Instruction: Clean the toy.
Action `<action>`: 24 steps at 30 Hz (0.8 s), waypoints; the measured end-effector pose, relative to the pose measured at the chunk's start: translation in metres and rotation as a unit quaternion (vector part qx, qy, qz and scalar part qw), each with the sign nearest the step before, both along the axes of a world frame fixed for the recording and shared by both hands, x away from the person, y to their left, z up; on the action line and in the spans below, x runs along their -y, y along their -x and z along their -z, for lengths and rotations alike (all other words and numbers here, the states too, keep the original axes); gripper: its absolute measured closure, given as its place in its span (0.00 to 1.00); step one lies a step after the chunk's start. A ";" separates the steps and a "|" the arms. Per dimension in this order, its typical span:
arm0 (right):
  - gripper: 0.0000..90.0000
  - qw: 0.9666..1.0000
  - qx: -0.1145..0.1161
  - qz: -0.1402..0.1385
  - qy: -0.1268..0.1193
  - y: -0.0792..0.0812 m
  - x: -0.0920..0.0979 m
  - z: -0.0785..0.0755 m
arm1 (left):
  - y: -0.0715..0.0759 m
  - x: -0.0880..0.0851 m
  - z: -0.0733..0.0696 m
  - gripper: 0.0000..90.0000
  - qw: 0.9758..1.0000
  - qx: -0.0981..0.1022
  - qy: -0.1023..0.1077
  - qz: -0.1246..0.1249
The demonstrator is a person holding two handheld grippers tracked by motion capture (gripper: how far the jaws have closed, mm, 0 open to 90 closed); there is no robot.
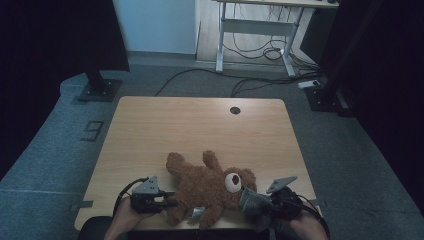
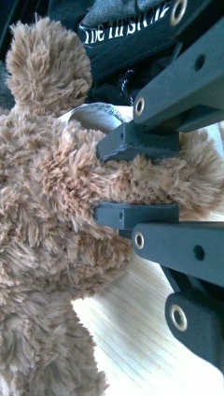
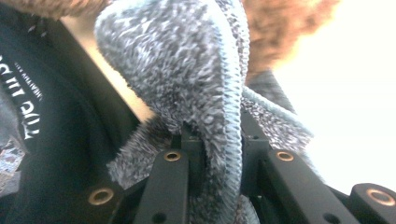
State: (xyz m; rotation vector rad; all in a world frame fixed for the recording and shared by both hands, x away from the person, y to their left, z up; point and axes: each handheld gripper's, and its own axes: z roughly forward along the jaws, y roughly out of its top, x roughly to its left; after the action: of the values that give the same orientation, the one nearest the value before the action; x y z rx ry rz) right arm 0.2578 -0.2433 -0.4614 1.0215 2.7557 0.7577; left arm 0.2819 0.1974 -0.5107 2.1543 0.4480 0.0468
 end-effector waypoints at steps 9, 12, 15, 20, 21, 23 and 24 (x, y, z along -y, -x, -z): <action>0.85 0.997 0.053 -0.034 -0.045 0.007 -0.021 -0.042 | 0.000 0.001 0.000 0.78 1.000 0.001 0.000 0.002; 0.85 0.994 0.052 -0.072 -0.058 0.008 -0.048 -0.043 | 0.000 0.001 0.000 0.78 1.000 0.001 -0.001 0.001; 0.85 0.993 0.035 -0.102 -0.051 0.006 -0.072 -0.030 | 0.001 0.001 -0.001 0.78 1.000 0.001 -0.001 0.003; 0.85 0.993 0.009 -0.113 -0.023 0.000 -0.096 0.004 | 0.001 0.002 0.000 0.78 1.000 -0.002 -0.003 0.005; 0.85 0.993 0.004 -0.112 -0.019 0.000 -0.097 0.009 | 0.001 0.002 0.000 0.78 1.000 -0.004 -0.003 0.005; 0.85 0.994 -0.005 -0.108 -0.015 0.001 -0.097 0.017 | 0.001 0.002 0.000 0.79 1.000 -0.006 -0.004 0.006; 0.85 0.994 -0.009 -0.107 -0.016 0.001 -0.096 0.020 | 0.000 0.003 0.001 0.79 1.000 -0.006 -0.004 0.005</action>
State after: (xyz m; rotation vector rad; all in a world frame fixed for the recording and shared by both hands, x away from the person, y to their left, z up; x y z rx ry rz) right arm 0.2569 -0.1472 -0.4809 0.7469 2.9098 0.8250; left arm 0.2814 0.1949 -0.5112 2.1647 0.4438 0.0304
